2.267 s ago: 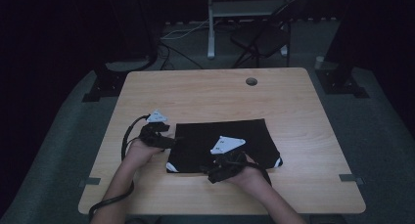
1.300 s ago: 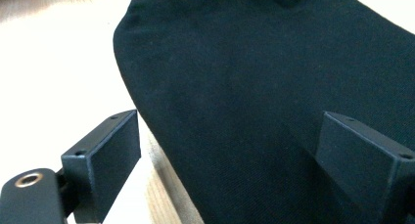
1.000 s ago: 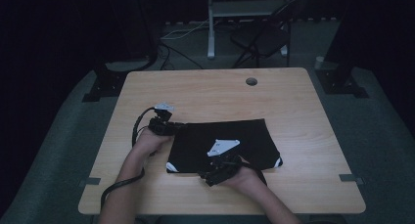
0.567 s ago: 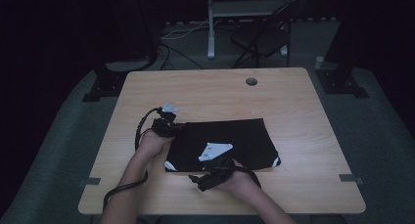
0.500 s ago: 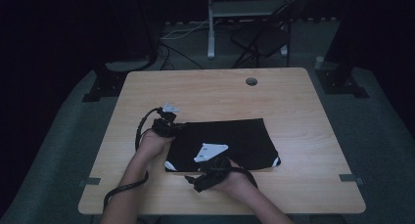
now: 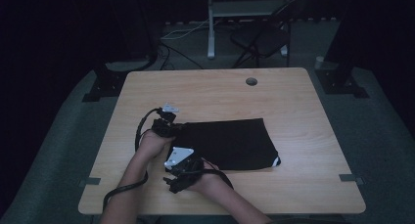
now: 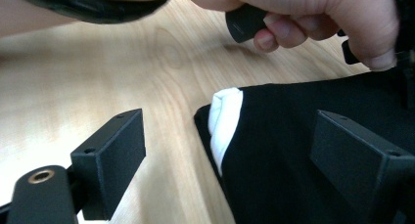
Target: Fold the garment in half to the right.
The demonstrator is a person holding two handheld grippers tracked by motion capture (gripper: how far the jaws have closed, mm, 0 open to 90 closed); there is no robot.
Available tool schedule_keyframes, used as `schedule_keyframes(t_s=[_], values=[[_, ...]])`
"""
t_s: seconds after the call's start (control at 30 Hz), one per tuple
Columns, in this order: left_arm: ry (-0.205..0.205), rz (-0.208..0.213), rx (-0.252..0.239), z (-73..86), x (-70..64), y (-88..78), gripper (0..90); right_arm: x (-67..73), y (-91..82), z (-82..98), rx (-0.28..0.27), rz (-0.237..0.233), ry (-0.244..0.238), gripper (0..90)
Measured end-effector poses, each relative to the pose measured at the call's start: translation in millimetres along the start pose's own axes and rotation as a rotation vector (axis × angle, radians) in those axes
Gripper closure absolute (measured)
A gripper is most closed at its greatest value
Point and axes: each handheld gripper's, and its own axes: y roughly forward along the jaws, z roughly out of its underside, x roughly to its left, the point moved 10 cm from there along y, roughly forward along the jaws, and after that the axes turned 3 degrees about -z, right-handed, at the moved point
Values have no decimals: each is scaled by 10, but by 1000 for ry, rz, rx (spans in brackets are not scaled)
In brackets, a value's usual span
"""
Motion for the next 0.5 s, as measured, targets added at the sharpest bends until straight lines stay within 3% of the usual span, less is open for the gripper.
schedule_keyframes(t_s=[0.1,0.33,0.43,0.5], values=[[2,0,1,4,-1,-4,820,-1,70,-23,7,29,-5,157],[-6,9,0,7,-3,-6,819,-47,159,-21,12,63,17,345],[-5,9,2,8,-3,-8,819,-54,161,-24,15,72,51,446],[-5,6,3,7,-4,-8,819,-70,152,-20,18,89,57,577]])
